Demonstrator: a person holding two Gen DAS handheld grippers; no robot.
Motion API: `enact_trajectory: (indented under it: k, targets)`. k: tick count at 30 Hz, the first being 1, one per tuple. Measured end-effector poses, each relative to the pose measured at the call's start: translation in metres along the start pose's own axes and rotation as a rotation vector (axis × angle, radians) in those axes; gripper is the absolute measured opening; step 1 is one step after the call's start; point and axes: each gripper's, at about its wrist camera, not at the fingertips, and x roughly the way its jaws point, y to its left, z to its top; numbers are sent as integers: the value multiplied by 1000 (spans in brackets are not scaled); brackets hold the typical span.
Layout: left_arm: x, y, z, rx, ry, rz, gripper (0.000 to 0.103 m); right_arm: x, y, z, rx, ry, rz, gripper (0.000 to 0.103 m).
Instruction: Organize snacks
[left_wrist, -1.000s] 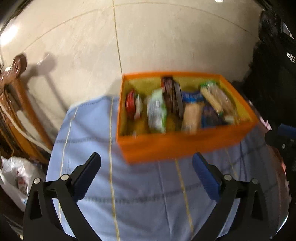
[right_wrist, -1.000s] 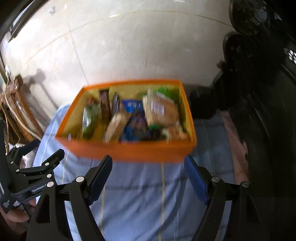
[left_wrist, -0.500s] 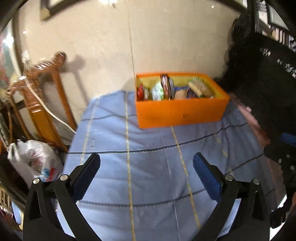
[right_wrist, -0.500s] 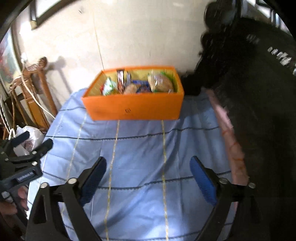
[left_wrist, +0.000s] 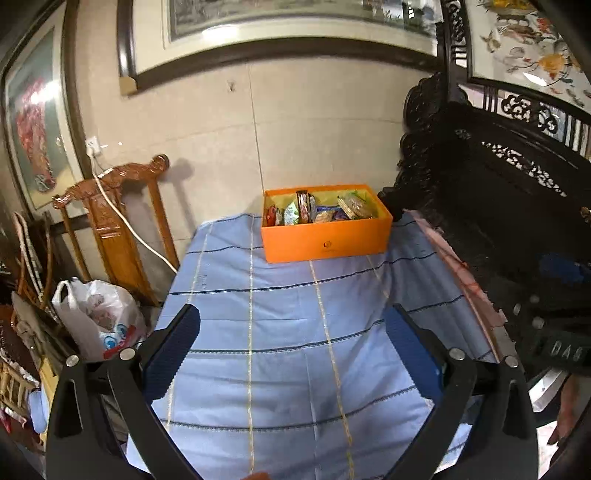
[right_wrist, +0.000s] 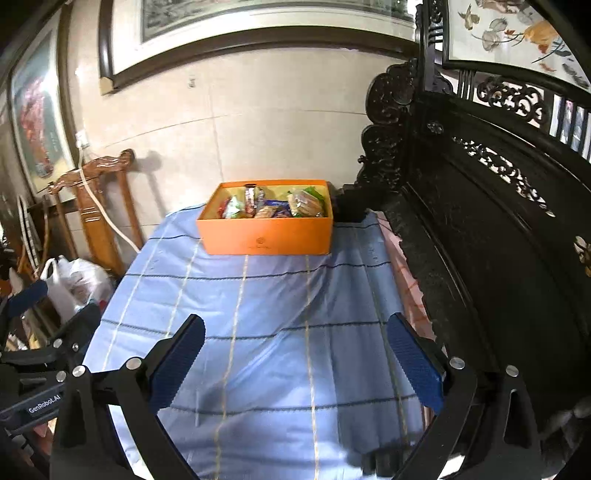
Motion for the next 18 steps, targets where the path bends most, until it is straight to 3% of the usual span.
enact_trajectory:
  k: [6, 12, 18]
  targets:
    - [-40, 8, -1, -22, -13, -47, 98, -36, 6, -16, 1, -30, 4, 99]
    - [-55, 20, -4, 9, -11, 12, 98, -56, 26, -26, -6, -46, -9, 99]
    - [-59, 23, -9, 10, 1, 4, 98, -63, 32, -31, -10, -50, -13, 99]
